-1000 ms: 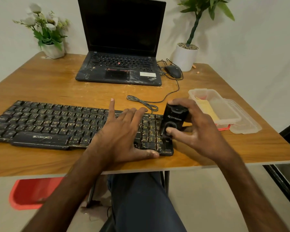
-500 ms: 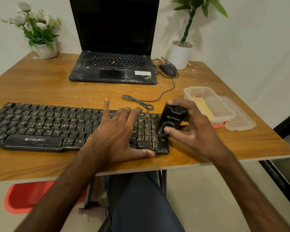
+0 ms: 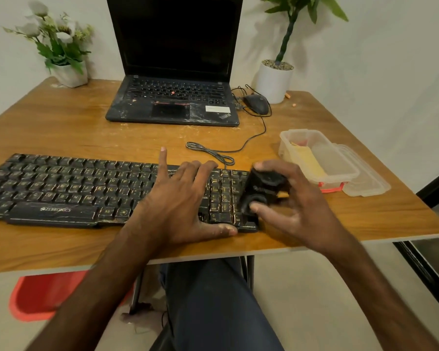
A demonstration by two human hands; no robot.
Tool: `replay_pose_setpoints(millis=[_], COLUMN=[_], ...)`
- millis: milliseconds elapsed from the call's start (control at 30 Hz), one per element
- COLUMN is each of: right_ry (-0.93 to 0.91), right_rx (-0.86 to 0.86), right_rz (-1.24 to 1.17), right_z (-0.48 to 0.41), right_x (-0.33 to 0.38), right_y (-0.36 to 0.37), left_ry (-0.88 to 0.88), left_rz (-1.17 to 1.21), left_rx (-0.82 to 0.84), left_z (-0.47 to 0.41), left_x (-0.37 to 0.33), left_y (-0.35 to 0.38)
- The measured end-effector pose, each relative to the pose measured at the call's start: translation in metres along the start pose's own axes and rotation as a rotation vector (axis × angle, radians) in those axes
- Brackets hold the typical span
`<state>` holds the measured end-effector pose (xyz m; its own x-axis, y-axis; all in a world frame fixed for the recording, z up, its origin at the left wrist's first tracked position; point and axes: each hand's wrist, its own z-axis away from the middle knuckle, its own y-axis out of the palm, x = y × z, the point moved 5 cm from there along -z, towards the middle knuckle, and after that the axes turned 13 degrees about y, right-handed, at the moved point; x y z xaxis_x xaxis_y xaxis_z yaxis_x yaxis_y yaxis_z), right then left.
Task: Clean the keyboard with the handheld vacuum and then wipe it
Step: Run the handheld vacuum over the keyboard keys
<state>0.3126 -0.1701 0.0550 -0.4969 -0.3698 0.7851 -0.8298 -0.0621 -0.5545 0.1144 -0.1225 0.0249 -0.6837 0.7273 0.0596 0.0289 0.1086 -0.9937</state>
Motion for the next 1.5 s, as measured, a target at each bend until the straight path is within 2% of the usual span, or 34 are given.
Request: replay_pose_setpoints(millis=[133, 433, 733, 933, 1067, 1300, 1500], right_ry=[-0.065, 0.091, -0.045, 0.037, 0.023, 0.014, 0.002], right_rx=[0.045, -0.097, 0.055, -0.037, -0.062, 0.023, -0.003], right_rz=[-0.084, 0.02, -0.006, 0.106, 0.14, 0.098, 0.081], right_z=[0.027, -0.045, 0.022, -0.042, -0.072, -0.045, -0.07], right_x=[0.005, -0.014, 0.008, -0.009, -0.012, -0.01, -0.001], right_y=[-0.001, -0.008, -0.004, -0.009, -0.01, -0.004, 0.005], left_ry=[0.009, 0.014, 0.014, 0.018, 0.013, 0.019, 0.015], left_rz=[0.005, -0.001, -0.006, -0.02, -0.009, 0.0, 0.022], left_rx=[-0.008, -0.002, 0.016, 0.025, 0.017, 0.009, -0.003], left_z=[0.0, 0.0, -0.002, -0.002, -0.001, -0.002, -0.002], left_x=[0.0, -0.003, -0.001, -0.001, -0.001, 0.0, 0.0], left_y=[0.001, -0.003, 0.003, 0.0, 0.0, 0.003, 0.003])
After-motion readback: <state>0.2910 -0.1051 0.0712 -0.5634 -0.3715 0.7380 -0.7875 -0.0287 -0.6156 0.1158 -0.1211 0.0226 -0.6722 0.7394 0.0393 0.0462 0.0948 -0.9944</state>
